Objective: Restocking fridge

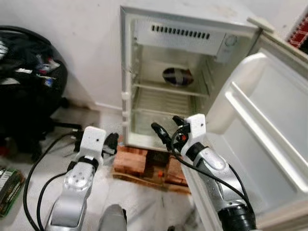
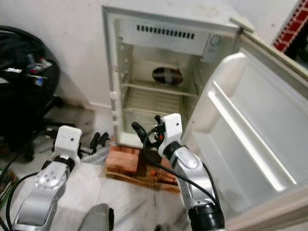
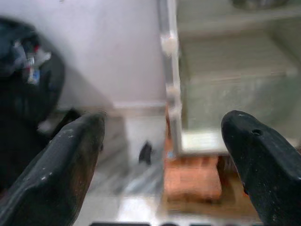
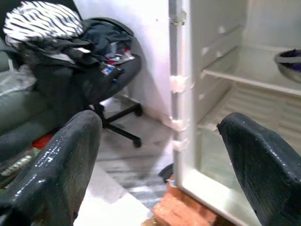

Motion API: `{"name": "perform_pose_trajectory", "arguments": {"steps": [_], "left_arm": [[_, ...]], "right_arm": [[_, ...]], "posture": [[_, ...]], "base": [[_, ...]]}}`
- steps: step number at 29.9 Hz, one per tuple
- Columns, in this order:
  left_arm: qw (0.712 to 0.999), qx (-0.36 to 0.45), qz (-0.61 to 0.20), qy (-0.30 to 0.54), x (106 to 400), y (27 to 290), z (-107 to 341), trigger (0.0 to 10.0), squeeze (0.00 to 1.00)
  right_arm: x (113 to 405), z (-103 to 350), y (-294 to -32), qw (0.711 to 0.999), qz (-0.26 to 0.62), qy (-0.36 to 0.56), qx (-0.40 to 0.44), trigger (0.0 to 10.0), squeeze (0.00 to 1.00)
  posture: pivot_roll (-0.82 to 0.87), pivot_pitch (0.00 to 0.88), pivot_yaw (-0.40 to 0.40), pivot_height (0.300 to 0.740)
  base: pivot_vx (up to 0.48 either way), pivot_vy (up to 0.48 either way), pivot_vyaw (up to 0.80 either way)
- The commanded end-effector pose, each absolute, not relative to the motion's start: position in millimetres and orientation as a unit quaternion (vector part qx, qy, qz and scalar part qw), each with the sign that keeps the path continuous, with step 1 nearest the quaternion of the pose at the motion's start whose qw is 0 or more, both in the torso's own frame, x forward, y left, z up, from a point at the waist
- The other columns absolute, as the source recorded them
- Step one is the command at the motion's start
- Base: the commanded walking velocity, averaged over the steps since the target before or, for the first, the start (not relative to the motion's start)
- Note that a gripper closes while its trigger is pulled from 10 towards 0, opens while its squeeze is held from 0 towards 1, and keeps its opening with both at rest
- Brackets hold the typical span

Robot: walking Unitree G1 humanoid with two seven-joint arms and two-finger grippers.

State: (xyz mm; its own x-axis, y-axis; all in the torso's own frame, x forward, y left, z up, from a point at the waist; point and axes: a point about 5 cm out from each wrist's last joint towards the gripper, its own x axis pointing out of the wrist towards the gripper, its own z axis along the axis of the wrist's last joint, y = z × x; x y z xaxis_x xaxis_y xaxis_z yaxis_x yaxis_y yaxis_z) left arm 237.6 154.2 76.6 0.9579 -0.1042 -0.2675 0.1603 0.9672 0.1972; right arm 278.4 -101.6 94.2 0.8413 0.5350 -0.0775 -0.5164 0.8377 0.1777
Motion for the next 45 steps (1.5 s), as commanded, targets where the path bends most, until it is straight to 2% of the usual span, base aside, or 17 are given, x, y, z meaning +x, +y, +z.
{"name": "perform_pose_trajectory", "arguments": {"steps": [1, 17, 20, 24, 26, 27, 28, 34, 41, 45], "left_arm": [[0.984, 0.110, -0.073, 0.122, 240.7, 151.7, 79.8, 10.0, 0.00], [0.983, 0.115, -0.077, 0.122, 240.7, 154.0, 79.9, 10.0, 0.00], [0.983, 0.116, -0.079, 0.121, 241.7, 153.3, 80.3, 10.0, 0.00], [0.983, 0.115, -0.077, 0.119, 242.2, 154.2, 81.0, 10.0, 0.00], [0.983, 0.115, -0.076, 0.118, 242.4, 154.5, 81.3, 10.0, 0.00], [0.983, 0.115, -0.074, 0.118, 242.5, 154.9, 81.2, 10.0, 0.00], [0.984, 0.114, -0.069, 0.116, 242.5, 156.3, 81.4, 10.0, 0.00], [0.984, 0.131, -0.058, 0.105, 243.6, 160.9, 81.3, 10.0, 0.00], [0.987, 0.104, -0.065, 0.107, 235.6, 159.6, 78.2, 10.0, 0.00], [0.988, 0.102, -0.071, 0.094, 242.0, 157.6, 82.3, 10.0, 0.00]], "right_arm": [[278.7, 92.9, -106.6, 0.960, 0.263, 0.064, 0.073, 10.0, 0.00], [276.5, 85.8, -109.5, 0.965, 0.246, 0.074, 0.056, 10.0, 0.00], [278.7, 85.5, -113.3, 0.970, 0.225, 0.073, 0.049, 10.0, 0.00], [285.1, 88.3, -136.2, 0.988, 0.135, 0.059, 0.041, 10.0, 0.00], [285.2, 87.4, -141.2, 0.990, 0.120, 0.060, 0.042, 10.0, 0.00], [284.7, 85.9, -147.0, 0.992, 0.104, 0.062, 0.035, 10.0, 0.11], [282.5, 83.0, -157.7, 0.994, 0.077, 0.066, 0.042, 10.0, 1.00], [277.8, 81.5, -184.1, 0.998, -0.013, 0.063, 0.015, 10.0, 1.00], [272.3, 79.4, -193.7, 0.997, -0.048, 0.061, 0.010, 10.0, 1.00], [271.1, 77.2, -198.5, 0.997, -0.053, 0.062, -0.003, 10.0, 0.98]], "posture": [[0.19, 0.030, -0.070, 0.740], [0.19, 0.039, -0.054, 0.740], [0.19, 0.041, -0.053, 0.740], [0.19, 0.042, -0.055, 0.740], [0.18, 0.042, -0.055, 0.740], [0.18, 0.042, -0.054, 0.740], [0.18, 0.041, -0.053, 0.740], [0.16, 0.043, -0.028, 0.740], [0.15, 0.045, -0.015, 0.740], [0.13, 0.058, -0.012, 0.740]], "base": [[-0.285, 0.000, 0.00], [-0.278, 0.000, 0.00], [-0.271, 0.000, 0.00], [-0.261, 0.000, 0.00], [0.000, 0.000, 0.00], [0.000, 0.000, 0.00], [0.000, 0.000, 0.00], [0.000, 0.000, 0.00], [0.000, -0.042, 0.00], [0.000, -0.321, 0.00]]}}
